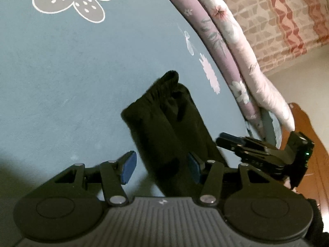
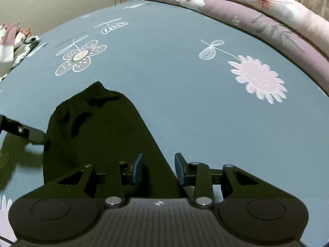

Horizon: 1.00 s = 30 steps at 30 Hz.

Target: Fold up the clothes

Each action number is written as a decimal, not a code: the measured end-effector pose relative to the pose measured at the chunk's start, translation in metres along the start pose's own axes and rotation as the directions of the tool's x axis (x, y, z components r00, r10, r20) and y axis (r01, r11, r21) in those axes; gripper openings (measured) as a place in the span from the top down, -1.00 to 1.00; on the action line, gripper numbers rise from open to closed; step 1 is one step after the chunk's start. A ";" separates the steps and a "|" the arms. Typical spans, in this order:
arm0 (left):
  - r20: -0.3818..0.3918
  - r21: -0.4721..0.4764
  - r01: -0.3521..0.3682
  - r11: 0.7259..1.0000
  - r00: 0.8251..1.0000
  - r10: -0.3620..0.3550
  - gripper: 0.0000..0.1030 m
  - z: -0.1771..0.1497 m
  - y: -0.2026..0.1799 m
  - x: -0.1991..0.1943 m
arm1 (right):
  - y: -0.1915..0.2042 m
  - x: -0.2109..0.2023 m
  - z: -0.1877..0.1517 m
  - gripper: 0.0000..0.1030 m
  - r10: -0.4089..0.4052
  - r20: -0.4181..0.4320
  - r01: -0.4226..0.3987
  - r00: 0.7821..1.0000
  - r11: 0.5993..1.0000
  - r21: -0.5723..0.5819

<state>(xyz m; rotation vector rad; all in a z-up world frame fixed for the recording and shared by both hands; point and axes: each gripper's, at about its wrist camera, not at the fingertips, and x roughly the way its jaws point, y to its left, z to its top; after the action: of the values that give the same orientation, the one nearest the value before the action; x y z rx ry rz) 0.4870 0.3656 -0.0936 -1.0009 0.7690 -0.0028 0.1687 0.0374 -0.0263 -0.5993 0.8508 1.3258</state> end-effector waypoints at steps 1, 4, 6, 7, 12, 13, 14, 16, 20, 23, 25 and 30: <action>0.004 -0.003 0.006 1.000 1.000 -0.006 -0.03 0.001 0.001 0.001 | 0.002 0.005 0.003 0.26 0.004 -0.003 -0.004 1.000 1.000 0.001; 0.018 -0.011 0.023 1.000 1.000 -0.023 -0.06 0.004 0.002 0.004 | 0.005 0.021 0.008 0.26 0.021 -0.016 -0.021 1.000 1.000 0.002; 0.029 -0.008 0.030 1.000 0.999 -0.030 -0.06 0.005 0.004 0.006 | 0.007 0.030 0.008 0.25 0.012 -0.026 -0.012 1.000 1.000 -0.010; 0.034 -0.007 0.033 0.999 0.999 -0.033 -0.06 0.005 0.004 0.007 | 0.008 0.033 0.007 0.28 0.017 -0.032 -0.017 0.999 1.000 -0.008; 0.058 0.032 -0.014 0.999 0.998 0.013 0.51 0.006 0.001 0.011 | 0.012 0.030 0.005 0.88 0.026 -0.035 -0.026 0.999 1.000 -0.001; 0.061 0.037 -0.034 0.999 0.998 0.032 0.81 0.006 0.001 0.011 | 0.013 0.027 0.005 0.90 0.021 -0.029 -0.021 0.999 1.000 -0.001; 0.062 0.040 -0.043 0.998 0.997 0.040 0.86 0.007 0.002 0.012 | 0.014 0.024 0.005 0.90 0.013 -0.020 -0.013 1.000 1.000 -0.009; 0.071 0.059 -0.047 0.997 0.997 0.043 0.90 0.008 -0.002 0.010 | 0.015 0.016 0.007 0.91 -0.005 0.003 0.005 1.000 1.000 -0.010; 0.128 0.158 -0.045 0.986 0.991 0.024 0.92 0.019 -0.028 -0.002 | 0.009 0.002 0.016 0.91 -0.051 0.055 0.051 0.997 0.999 0.004; 0.163 0.217 -0.049 0.975 0.987 0.014 0.92 0.030 -0.046 -0.009 | 0.002 -0.006 0.021 0.91 -0.086 0.085 0.084 0.993 0.996 0.023; 0.177 0.242 -0.055 0.969 0.984 0.012 0.92 0.036 -0.054 -0.011 | -0.002 -0.008 0.023 0.91 -0.110 0.102 0.106 0.989 0.993 0.045; 0.146 0.227 -0.105 0.968 0.987 0.073 0.91 0.038 -0.047 0.006 | -0.007 0.010 0.022 0.91 -0.150 0.091 0.145 0.984 0.987 0.066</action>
<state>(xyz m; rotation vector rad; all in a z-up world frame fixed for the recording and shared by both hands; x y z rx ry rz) 0.5297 0.3660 -0.0500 -0.7338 0.6708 0.0517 0.1798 0.0593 -0.0222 -0.5376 0.7508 1.1813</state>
